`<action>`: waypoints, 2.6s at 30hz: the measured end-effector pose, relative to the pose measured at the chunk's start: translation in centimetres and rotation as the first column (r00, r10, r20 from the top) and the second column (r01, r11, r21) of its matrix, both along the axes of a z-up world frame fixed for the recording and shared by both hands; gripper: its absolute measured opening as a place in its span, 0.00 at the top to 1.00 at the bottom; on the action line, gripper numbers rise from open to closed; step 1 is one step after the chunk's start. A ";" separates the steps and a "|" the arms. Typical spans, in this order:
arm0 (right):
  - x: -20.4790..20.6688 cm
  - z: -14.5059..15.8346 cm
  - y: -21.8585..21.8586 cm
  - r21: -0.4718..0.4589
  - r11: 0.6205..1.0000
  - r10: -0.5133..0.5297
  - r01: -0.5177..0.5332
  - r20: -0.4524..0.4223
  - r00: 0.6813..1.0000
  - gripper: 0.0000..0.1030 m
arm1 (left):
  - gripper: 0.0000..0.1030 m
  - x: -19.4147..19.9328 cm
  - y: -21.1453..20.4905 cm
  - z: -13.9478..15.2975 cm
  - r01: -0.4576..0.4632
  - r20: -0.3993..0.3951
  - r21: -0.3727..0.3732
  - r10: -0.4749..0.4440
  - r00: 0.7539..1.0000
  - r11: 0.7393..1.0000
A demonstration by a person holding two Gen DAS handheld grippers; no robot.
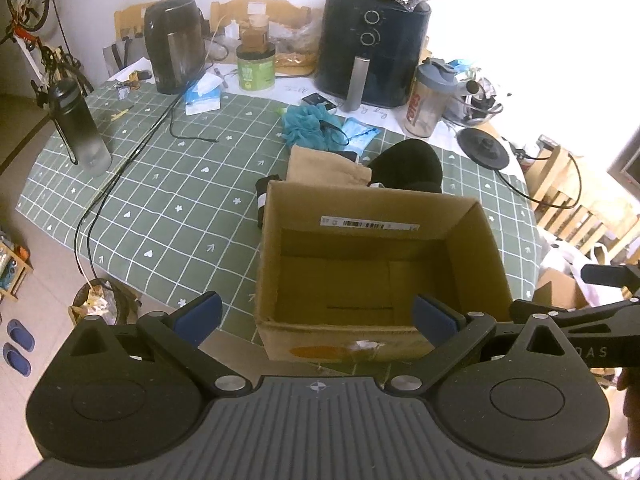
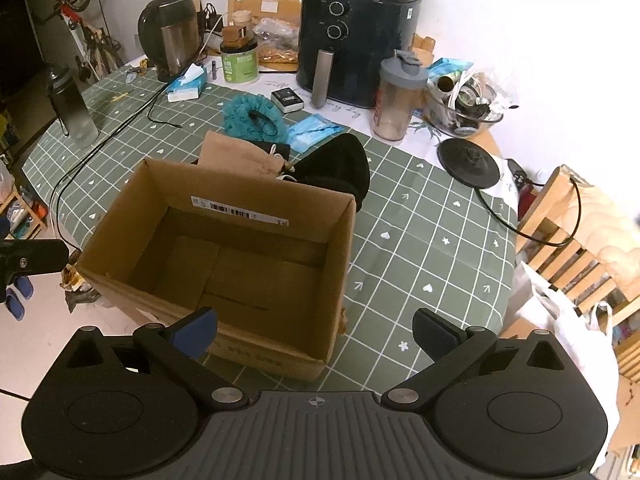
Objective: Organize soft objects
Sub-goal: 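Move both tools toward the cardboard box on the table, then grasp the black beanie in the box with the right tool and lift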
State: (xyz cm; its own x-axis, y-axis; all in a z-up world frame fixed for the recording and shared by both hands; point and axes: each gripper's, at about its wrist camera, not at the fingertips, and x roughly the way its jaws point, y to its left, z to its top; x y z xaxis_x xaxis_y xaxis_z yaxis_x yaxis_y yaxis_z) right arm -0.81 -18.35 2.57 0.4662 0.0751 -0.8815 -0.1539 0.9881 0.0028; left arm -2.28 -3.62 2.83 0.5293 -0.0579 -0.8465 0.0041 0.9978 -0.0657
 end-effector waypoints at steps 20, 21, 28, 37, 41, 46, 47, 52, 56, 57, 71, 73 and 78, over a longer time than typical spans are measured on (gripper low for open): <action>1.8 -1.8 0.5 -0.018 1.000 -0.005 0.004 -0.060 0.998 0.00 | 0.00 1.8 0.1 -1.5 0.032 -0.039 -0.018 -0.033 0.999 0.999; 2.0 -2.0 0.5 -0.014 1.000 -0.006 0.005 -0.066 0.998 0.00 | 0.00 2.1 0.1 -1.6 0.033 -0.043 -0.014 -0.033 0.999 0.999; 3.2 -2.9 0.2 0.021 1.000 -0.014 0.016 -0.092 0.996 0.00 | 0.00 4.1 0.1 -1.6 0.054 -0.052 0.004 -0.054 0.997 0.999; 5.0 -2.3 -0.3 0.013 1.000 -0.017 0.017 -0.010 1.000 0.00 | 0.00 7.3 0.0 -1.8 0.105 -0.053 -0.008 -0.105 0.993 0.994; 6.0 -2.2 -0.5 0.032 0.999 -0.009 0.008 0.007 1.000 0.00 | 0.00 8.8 0.1 -2.1 0.132 -0.056 -0.033 -0.134 0.989 0.991; 7.2 -2.4 -1.4 0.125 0.991 -0.045 0.046 -0.014 0.999 0.00 | 0.00 9.5 0.4 -2.1 0.164 -0.031 -0.083 -0.167 0.985 0.983; 7.4 -2.5 -1.7 0.136 0.989 -0.055 0.057 -0.018 0.998 0.00 | 0.00 9.5 0.5 -2.2 0.168 -0.026 -0.087 -0.171 0.985 0.982; 8.0 -2.8 -3.0 0.156 0.983 -0.096 0.097 -0.020 0.995 0.00 | 0.00 10.2 1.2 -2.4 0.168 0.001 -0.082 -0.169 0.986 0.982; 8.2 -2.8 -4.5 0.171 0.976 -0.134 0.133 -0.002 0.991 0.00 | 0.00 10.5 1.7 -2.4 0.180 0.050 -0.065 -0.177 0.983 0.981; 8.3 -2.8 -4.9 0.177 0.973 -0.148 0.145 0.005 0.989 0.00 | 0.00 10.4 1.8 -2.5 0.181 0.068 -0.059 -0.177 0.982 0.982; 12.3 -4.3 -9.6 0.124 0.972 -0.210 0.201 0.066 0.975 0.00 | 0.00 11.7 1.4 -3.9 0.211 0.033 -0.055 -0.210 0.977 0.976; 13.2 -4.3 -9.8 0.121 0.978 -0.181 0.172 0.076 0.981 0.00 | 0.00 11.8 1.3 -3.7 0.197 0.035 -0.061 -0.195 0.980 0.979; 15.6 -4.3 -9.8 0.132 0.987 -0.102 0.089 0.095 0.990 0.00 | 0.00 12.1 1.1 -3.2 0.190 0.059 -0.067 -0.186 0.981 0.980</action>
